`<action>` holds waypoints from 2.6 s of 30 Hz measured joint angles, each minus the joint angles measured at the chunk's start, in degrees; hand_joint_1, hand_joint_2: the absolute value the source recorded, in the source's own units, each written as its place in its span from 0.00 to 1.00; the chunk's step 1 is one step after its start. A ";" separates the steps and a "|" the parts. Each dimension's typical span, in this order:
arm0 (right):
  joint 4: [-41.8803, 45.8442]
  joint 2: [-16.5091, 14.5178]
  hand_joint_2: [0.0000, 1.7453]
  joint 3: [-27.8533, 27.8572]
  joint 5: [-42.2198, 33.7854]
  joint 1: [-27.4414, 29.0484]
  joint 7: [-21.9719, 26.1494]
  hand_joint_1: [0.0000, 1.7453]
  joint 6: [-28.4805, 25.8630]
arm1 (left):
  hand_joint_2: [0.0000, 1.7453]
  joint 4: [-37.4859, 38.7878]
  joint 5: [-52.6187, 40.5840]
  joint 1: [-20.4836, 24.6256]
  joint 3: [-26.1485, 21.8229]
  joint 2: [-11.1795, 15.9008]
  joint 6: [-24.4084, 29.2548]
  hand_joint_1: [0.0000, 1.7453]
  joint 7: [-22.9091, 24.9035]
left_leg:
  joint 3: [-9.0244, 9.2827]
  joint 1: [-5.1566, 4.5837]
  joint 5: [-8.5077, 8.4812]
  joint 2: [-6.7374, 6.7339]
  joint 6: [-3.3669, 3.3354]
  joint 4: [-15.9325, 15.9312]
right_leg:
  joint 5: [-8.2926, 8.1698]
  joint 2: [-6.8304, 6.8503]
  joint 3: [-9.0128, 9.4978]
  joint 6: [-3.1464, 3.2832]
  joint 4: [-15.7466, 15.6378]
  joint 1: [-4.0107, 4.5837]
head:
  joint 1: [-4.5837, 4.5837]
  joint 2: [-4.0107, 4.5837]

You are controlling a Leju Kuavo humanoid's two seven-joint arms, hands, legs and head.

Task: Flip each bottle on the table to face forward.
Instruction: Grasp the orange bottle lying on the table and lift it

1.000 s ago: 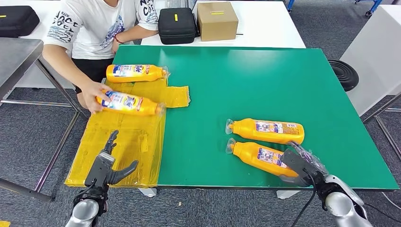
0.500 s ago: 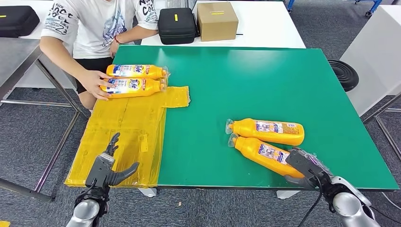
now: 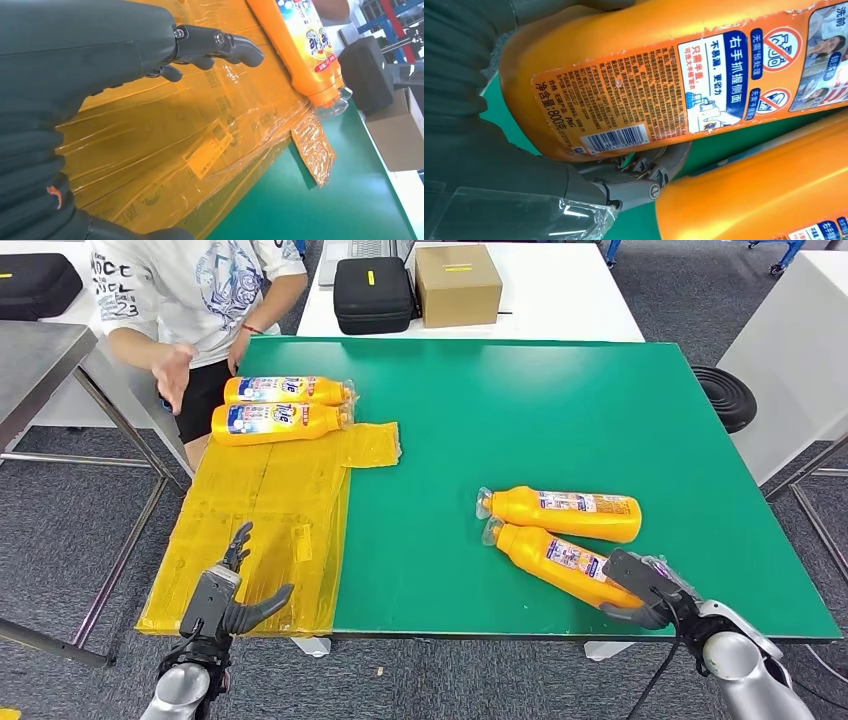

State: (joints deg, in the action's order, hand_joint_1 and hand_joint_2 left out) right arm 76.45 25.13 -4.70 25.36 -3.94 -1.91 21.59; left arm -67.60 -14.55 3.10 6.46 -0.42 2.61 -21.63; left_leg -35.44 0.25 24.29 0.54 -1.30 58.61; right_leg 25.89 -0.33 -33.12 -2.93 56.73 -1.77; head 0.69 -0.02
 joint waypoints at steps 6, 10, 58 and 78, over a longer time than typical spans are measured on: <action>-2.97 -0.19 1.00 -1.70 0.58 -2.68 0.94 1.00 -1.29 | 1.00 -0.01 0.57 -0.67 -0.40 0.00 0.05 0.00 -0.07 | 0.02 0.00 -0.04 -0.02 -0.05 0.00 | -0.06 0.00 0.01 0.05 0.00 0.00 | -0.01 0.00; -3.50 -0.79 1.00 -2.28 0.53 -3.05 3.01 1.00 -3.44 | 1.00 -0.01 0.68 -0.93 -0.62 0.00 0.05 0.00 -0.16 | 0.00 0.00 -0.05 -0.01 -0.06 0.00 | -0.10 0.00 0.02 0.05 0.00 0.00 | -0.01 0.00; -19.93 -35.49 1.00 -12.36 -2.52 -9.52 41.18 1.00 -16.73 | 1.00 1.02 37.51 8.84 6.20 -1.87 -34.97 0.00 4.21 | -0.23 0.06 -0.17 0.03 -0.01 -0.01 | -0.11 0.02 -0.23 0.08 0.04 0.04 | -0.03 0.00; -26.00 -37.02 1.00 -15.77 -6.30 -12.48 41.74 1.00 -15.28 | 1.00 2.11 36.26 9.28 8.31 -1.87 -39.15 0.00 -0.17 | -0.24 0.06 -0.17 0.03 -0.01 -0.01 | -0.11 0.02 -0.25 0.08 0.04 0.04 | -0.02 0.00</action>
State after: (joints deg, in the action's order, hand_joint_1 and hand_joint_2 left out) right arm 50.46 -11.88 -20.47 19.06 -16.42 39.82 6.31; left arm -65.49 21.71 12.38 14.77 -2.28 -36.54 -21.80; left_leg -35.67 0.31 24.12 0.58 -1.31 58.60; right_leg 25.78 -0.30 -33.37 -2.85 56.77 -1.73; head 0.68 -0.02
